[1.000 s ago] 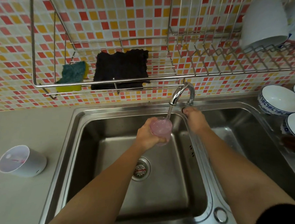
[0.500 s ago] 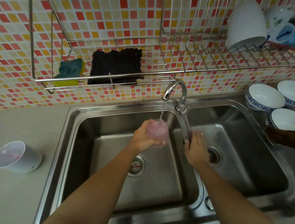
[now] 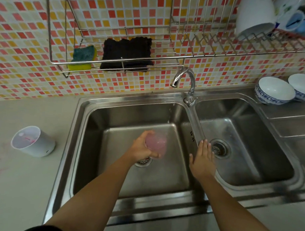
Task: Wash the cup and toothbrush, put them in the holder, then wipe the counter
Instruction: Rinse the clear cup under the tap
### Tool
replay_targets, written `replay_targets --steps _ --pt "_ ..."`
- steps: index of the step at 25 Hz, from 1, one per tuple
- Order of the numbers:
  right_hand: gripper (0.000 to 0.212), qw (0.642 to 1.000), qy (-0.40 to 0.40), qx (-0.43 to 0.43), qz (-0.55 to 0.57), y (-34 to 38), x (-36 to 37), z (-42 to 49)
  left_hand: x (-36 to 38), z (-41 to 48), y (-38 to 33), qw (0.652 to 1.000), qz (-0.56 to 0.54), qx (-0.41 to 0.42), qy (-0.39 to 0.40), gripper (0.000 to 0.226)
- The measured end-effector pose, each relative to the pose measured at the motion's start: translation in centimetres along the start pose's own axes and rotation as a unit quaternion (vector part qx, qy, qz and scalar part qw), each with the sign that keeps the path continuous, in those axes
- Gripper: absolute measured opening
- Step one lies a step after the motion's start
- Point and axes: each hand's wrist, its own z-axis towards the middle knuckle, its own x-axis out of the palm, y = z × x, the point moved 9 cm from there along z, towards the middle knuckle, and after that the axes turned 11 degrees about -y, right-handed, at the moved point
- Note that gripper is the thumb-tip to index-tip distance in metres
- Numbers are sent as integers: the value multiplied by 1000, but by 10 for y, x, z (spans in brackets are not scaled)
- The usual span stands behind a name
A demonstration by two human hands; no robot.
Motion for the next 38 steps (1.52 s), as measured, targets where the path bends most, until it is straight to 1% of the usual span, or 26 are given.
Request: replay_targets --steps 2,5,8,14,17,18,20,21,23,26,30,34,38 --pt "68 1000 1 0 5 -1 -1 0 0 -4 0 1000 -2 6 -3 82" --pt "67 1000 1 -5 8 0 -1 -1 -4 -9 -1 999 25 11 16 81" --pt "66 1000 3 -3 4 -1 0 -3 -10 -11 1 999 40 17 21 84" --pt "65 1000 3 -10 2 -1 0 -3 -22 -13 14 1000 21 2 7 82" --pt "63 1000 -1 -12 11 -2 -1 -3 -30 -13 23 999 12 -7 -30 77" --pt "63 1000 0 -12 15 -1 -1 -3 -32 -12 25 999 34 -3 -39 76" --pt "64 1000 12 -8 15 -2 1 -3 -32 -7 27 987 151 30 -37 79" --pt "65 1000 15 -6 11 -2 1 -3 -30 -5 26 976 212 53 -28 82" --pt "65 1000 15 -8 8 -2 1 -2 -23 -2 24 951 295 87 -5 84" --pt "63 1000 10 -8 11 -2 1 -2 -12 0 19 915 384 124 29 84" --pt "62 1000 4 -7 15 -3 1 -1 -2 3 14 858 492 138 50 78" --pt "61 1000 -8 -6 12 -3 2 -1 16 2 -4 777 588 214 62 74" --pt "60 1000 -10 -2 17 -3 3 0 28 -3 -26 682 663 307 26 67"
